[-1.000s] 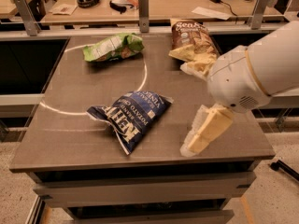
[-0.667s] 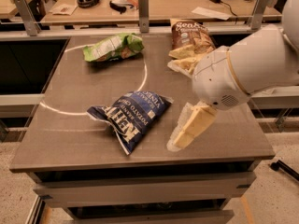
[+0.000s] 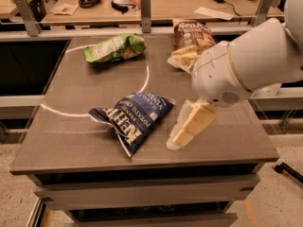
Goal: Pick blue chip bag
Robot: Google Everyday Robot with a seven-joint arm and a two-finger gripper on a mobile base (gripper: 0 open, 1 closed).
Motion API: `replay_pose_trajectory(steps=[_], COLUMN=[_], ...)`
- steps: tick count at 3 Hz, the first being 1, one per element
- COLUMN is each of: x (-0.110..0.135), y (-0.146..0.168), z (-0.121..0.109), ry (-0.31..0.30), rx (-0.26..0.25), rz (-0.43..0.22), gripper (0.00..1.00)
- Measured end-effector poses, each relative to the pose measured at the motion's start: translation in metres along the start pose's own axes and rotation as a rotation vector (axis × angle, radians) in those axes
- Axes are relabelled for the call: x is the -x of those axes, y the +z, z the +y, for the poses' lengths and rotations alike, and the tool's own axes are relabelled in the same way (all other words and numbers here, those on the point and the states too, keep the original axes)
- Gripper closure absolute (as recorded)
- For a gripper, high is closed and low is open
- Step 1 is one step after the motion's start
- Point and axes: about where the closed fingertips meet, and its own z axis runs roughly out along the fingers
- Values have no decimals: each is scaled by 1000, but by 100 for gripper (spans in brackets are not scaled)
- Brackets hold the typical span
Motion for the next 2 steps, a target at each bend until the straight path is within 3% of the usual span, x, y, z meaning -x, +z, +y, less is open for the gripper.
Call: replay_pose_trajectory(steps=[2], x=[2], y=[41], z=[-11], ry=[-62], rx=[39], rz=[-75], gripper=[0])
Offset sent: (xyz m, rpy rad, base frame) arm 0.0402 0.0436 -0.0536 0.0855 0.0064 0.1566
